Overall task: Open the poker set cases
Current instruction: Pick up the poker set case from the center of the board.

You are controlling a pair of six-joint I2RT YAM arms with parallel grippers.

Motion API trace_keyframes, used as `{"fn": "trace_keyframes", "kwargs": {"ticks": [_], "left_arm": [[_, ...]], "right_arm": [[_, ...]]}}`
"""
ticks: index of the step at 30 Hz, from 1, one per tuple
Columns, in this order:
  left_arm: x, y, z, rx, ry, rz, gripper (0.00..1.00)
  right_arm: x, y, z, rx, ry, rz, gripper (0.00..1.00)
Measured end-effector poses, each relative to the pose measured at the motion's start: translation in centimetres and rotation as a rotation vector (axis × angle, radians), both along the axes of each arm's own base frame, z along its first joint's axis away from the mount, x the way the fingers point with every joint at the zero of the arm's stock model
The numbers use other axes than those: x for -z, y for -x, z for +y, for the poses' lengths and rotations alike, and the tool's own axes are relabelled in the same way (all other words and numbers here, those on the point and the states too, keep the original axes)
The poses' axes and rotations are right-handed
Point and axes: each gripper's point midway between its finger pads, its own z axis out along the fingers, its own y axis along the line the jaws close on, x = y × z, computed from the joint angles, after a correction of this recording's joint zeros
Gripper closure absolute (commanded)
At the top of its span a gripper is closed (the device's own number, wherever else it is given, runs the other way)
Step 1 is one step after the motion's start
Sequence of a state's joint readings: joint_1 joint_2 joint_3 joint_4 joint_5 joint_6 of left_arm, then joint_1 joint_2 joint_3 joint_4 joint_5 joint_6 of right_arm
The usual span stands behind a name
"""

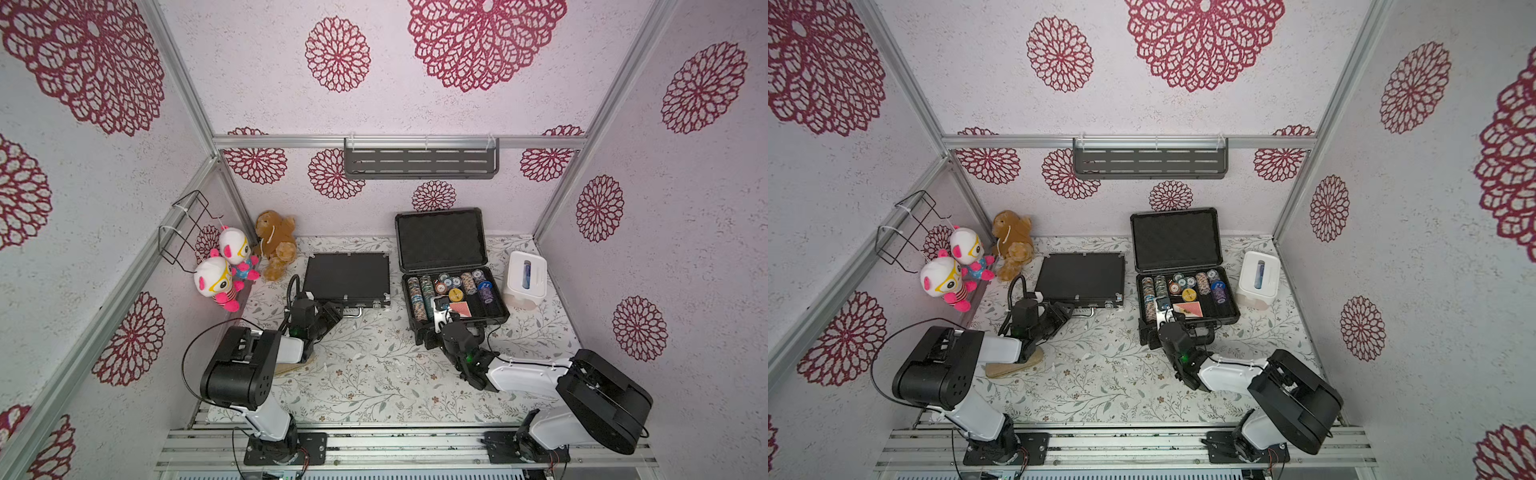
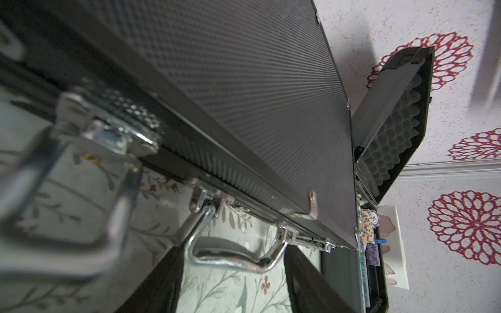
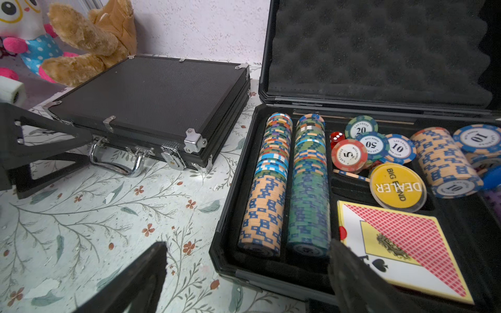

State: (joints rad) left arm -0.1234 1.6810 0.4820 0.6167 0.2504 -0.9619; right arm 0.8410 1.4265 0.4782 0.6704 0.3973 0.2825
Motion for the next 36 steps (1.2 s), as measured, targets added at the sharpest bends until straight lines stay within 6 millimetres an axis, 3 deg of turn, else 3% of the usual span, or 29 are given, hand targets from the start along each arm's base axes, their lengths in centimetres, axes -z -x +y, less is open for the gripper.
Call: {"fn": "trace_keyframes", "kwargs": {"ticks": [8, 19, 31, 36], "left_arm": [[0.3, -0.5, -0.1, 0.016, -0.010, -0.026, 0.30], [-0.1, -0.1, 0.1, -0.058, 0.107, -0.081, 0.34], [-2.8, -1.0, -0.1, -0.099, 0.218, -0.173, 0.36], [-1.9, -0.9, -0.2, -0.108, 0.234, -0.154, 0.37]], "right_arm": [[-0.1, 0.0, 0.0, 0.001, -0.008, -0.002, 0.04], [0.0, 0.0, 0.0, 0.003, -0.012, -0.003, 0.04], [0.0, 0.1, -0.1, 0.002, -0.015, -0.005, 0.04], [0.0, 0.1, -0.1, 0.003, -0.016, -0.006, 0.04]]}}
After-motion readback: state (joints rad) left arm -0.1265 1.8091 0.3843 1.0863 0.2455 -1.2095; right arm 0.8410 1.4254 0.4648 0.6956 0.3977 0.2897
